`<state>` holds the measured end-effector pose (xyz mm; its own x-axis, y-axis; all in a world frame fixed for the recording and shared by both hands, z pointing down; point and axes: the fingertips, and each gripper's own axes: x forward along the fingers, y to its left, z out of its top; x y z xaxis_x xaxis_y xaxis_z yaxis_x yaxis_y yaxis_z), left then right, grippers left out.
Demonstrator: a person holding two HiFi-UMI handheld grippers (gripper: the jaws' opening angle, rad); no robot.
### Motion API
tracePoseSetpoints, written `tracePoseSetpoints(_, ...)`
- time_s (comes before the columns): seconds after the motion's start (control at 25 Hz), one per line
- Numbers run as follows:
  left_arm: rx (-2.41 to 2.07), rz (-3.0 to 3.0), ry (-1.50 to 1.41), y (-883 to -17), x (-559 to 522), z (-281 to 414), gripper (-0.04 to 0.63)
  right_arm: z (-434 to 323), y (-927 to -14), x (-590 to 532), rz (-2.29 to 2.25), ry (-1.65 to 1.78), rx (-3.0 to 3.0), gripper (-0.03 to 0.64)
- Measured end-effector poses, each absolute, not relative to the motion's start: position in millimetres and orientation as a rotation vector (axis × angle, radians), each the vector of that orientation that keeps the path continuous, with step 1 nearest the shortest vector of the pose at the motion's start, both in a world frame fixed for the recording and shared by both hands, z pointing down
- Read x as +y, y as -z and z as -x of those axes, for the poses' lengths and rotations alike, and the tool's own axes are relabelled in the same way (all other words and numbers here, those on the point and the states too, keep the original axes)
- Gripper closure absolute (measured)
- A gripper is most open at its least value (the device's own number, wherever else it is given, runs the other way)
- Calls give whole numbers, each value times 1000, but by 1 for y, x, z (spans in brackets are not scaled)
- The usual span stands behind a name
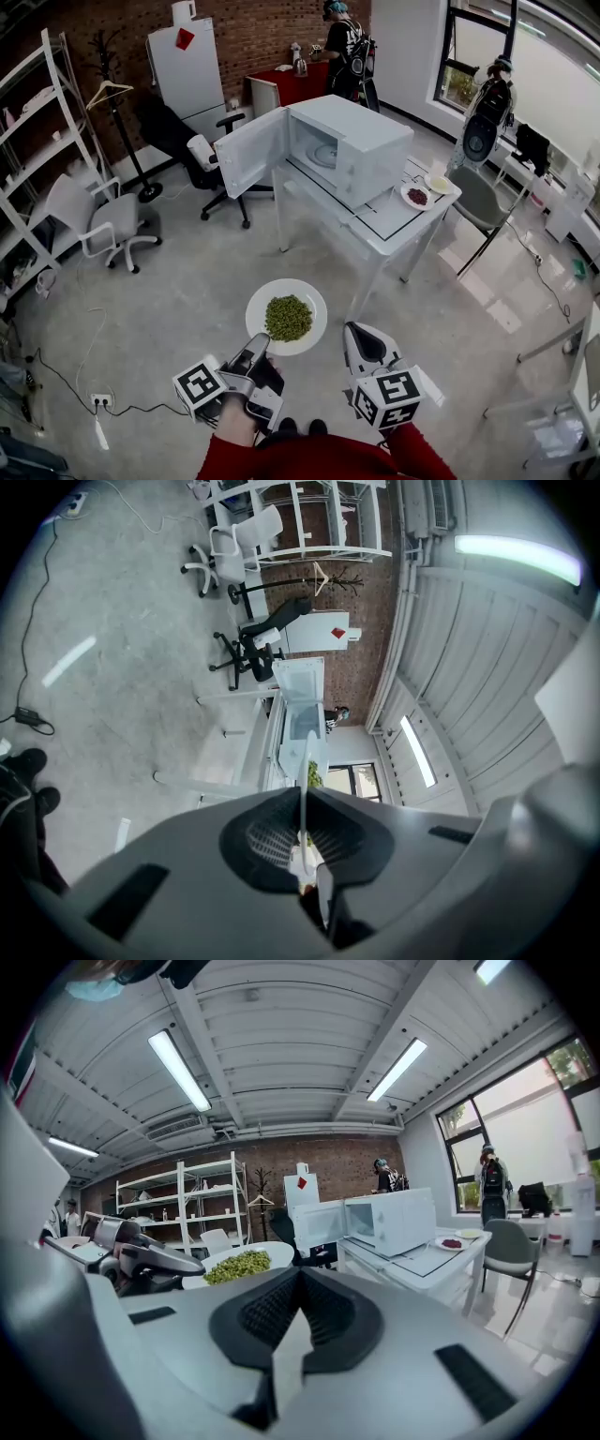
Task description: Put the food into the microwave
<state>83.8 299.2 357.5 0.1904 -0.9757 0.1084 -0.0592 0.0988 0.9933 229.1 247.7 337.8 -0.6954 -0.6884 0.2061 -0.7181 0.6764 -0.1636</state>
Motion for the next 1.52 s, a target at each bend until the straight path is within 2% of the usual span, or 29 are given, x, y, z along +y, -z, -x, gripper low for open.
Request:
tracePoseSetpoints(0.84,-1160,-1339,944,-337,263,-113,575,-272,-319,229,-1234,-289,-2782,603)
tracePoseSetpoints(1.52,-1151,-1355,948,-334,209,-81,575,-232,-318,178,-1213,-262,-2779,603)
